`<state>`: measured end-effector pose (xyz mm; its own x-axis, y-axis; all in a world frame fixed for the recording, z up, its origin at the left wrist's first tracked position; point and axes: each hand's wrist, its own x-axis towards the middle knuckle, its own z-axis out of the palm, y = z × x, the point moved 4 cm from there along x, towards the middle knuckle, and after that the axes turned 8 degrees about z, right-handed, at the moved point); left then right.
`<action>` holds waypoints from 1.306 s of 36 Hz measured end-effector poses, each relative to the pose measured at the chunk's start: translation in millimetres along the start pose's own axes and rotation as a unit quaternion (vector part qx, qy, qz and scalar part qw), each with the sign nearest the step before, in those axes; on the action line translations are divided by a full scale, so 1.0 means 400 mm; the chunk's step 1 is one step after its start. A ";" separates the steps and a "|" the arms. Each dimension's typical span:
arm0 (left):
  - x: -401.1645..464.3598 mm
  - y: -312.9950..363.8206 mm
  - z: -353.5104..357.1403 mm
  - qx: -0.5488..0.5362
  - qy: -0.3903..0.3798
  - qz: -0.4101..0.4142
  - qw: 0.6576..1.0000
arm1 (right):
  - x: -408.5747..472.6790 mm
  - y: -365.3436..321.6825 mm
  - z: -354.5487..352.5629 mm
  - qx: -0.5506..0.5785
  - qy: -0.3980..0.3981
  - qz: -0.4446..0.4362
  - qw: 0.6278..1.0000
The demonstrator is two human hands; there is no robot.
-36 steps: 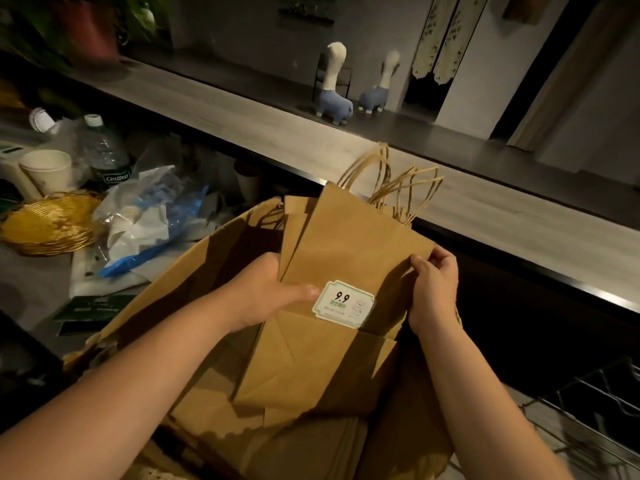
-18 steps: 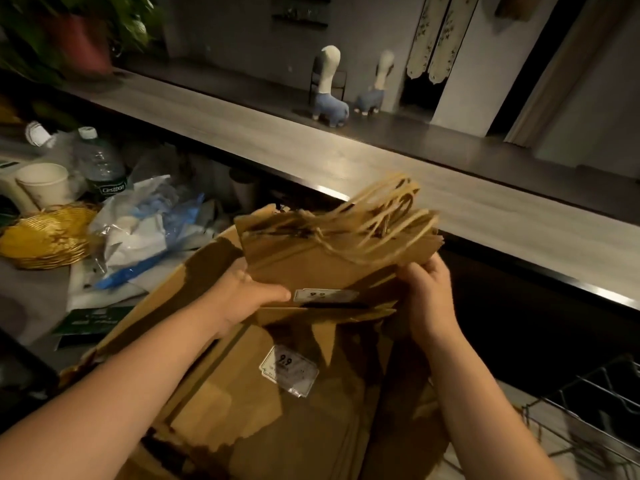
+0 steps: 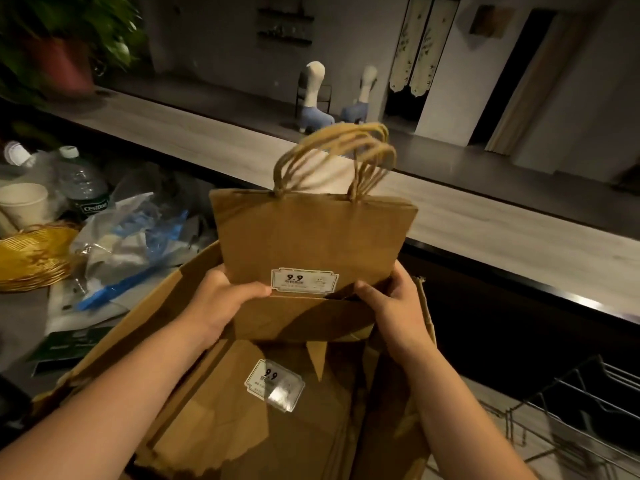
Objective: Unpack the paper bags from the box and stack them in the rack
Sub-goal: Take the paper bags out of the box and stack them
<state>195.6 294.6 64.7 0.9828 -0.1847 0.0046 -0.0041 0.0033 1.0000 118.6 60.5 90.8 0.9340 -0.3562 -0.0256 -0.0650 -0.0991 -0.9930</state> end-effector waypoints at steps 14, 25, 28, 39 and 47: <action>-0.009 -0.052 0.001 0.012 -0.022 -0.054 0.998 | 0.004 0.045 0.013 -0.055 -0.083 0.139 0.985; -0.050 0.203 0.086 0.040 -0.032 0.151 0.987 | -0.009 -0.100 -0.092 0.000 -0.008 0.077 0.997; -0.057 0.259 0.128 0.009 -0.045 0.162 0.986 | -0.022 -0.152 -0.146 0.008 0.002 0.050 0.999; -0.109 0.278 0.358 -0.022 -0.098 0.126 0.987 | -0.121 -0.130 -0.383 0.059 0.064 0.065 0.994; -0.185 0.245 0.545 0.027 -0.155 0.079 0.984 | -0.206 -0.002 -0.547 0.058 0.124 0.137 0.981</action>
<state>82.0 94.2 163.0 0.8656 -0.4769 0.1529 -0.1708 0.0059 0.9853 -35.4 -113.4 119.0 0.7722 -0.5712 -0.2784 -0.2478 0.1327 -0.9597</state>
